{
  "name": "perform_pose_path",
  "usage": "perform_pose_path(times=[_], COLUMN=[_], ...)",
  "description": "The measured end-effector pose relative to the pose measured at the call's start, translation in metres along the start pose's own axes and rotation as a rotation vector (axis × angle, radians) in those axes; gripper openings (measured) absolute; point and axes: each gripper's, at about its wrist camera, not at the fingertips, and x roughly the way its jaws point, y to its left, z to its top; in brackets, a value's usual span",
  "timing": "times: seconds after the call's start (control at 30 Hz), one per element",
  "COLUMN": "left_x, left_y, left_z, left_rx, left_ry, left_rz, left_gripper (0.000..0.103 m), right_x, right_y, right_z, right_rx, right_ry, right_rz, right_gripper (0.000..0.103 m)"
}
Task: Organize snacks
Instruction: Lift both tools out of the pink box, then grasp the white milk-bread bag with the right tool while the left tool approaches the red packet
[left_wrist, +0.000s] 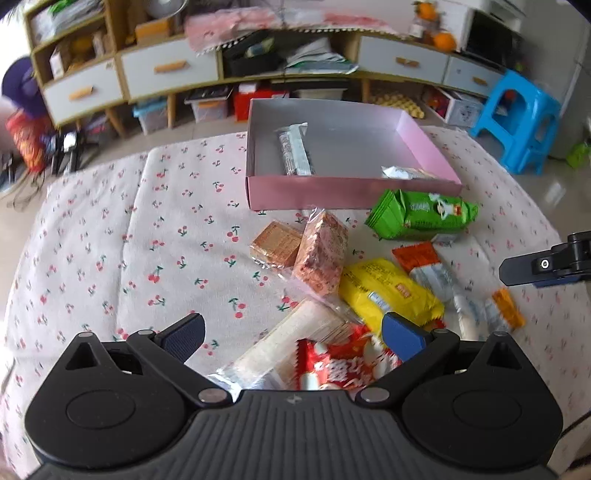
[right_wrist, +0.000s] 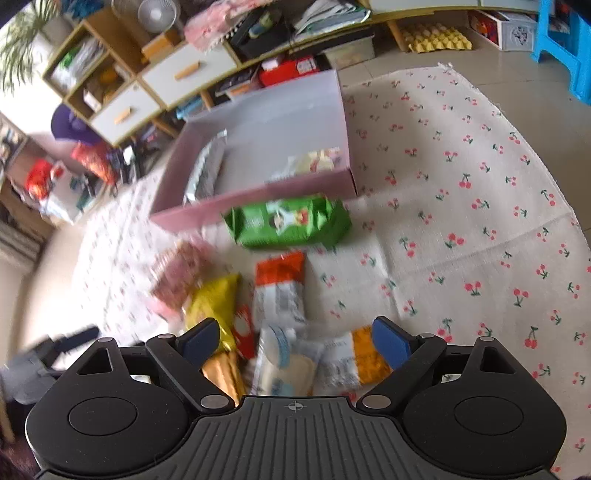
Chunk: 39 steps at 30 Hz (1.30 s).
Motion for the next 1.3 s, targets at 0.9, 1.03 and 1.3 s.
perform_pose_path(times=[0.9,1.03,1.3], left_x=[0.017,0.017,0.021], left_y=[-0.036,-0.029,-0.012], left_z=[-0.061,-0.055,-0.04], left_rx=[0.652,0.574,0.418], left_ry=[-0.09,-0.079,-0.018], left_rz=[-0.049,-0.017,0.055], left_gripper=[0.073,0.073,0.063], right_x=[0.039,0.039,0.032], right_y=[0.011,0.012,-0.001], right_z=[-0.046,-0.047,-0.036], right_rx=[-0.036,-0.057,-0.132], right_ry=[0.195,0.171,0.121], right_rz=[0.004,-0.023,-0.188], right_gripper=[0.091,0.091,0.09])
